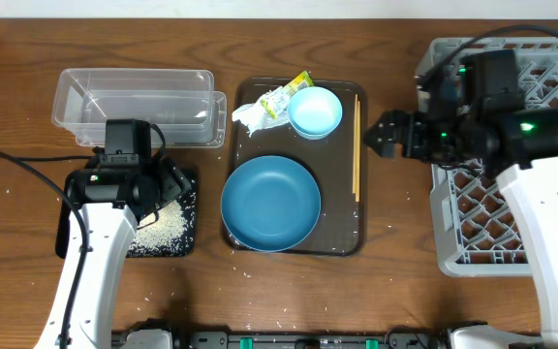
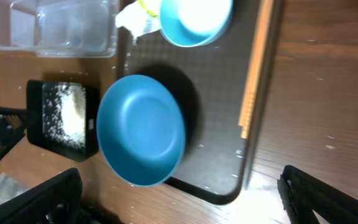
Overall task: Sort waste into correct bins and load items into the dishwasher rack
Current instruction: 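Withdraw the right gripper from the rack toward the blue plate, then lower the right gripper to the blue plate's near rim and close it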
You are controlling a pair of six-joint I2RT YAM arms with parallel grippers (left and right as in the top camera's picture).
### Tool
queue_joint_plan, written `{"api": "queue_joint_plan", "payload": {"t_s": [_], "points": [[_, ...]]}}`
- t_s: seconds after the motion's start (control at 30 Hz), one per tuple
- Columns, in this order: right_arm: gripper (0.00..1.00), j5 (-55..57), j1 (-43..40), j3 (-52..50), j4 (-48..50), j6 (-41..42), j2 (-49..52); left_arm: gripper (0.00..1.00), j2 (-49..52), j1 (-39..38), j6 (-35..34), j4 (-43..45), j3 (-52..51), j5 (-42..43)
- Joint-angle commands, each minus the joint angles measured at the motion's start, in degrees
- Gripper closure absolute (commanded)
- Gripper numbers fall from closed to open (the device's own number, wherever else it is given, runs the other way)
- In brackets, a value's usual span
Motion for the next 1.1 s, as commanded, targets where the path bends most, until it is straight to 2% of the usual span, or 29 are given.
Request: {"api": "queue_joint_plan", "payload": {"t_s": [0.0, 0.1, 0.3, 0.53, 0.77, 1.07], "points": [[0.01, -0.57, 2.89, -0.24, 1.27, 5.05, -0.07, 0.10, 0.26, 0.28, 0.76, -0.22, 0.98, -0.68], [0.01, 1.22, 6.93, -0.39, 2.40, 4.24, -0.04, 0.10, 0.26, 0.28, 0.76, -0.22, 0.98, -0.68], [0.01, 12.00, 18.29, -0.44, 3.54, 5.57, 2.27, 0.10, 0.26, 0.28, 0.76, -0.22, 0.98, -0.68], [0.03, 14.21, 29.75, -0.44, 10.45, 7.61, 10.16, 0.10, 0.26, 0.28, 0.76, -0.22, 0.98, -0.68], [0.03, 15.39, 38.64, -0.44, 13.79, 7.76, 17.33, 0.10, 0.26, 0.28, 0.79, -0.22, 0.98, -0.68], [0.04, 23.19, 46.69, -0.44, 14.75, 7.89, 20.46, 0.10, 0.26, 0.28, 0.76, -0.22, 0.98, -0.68]]}}
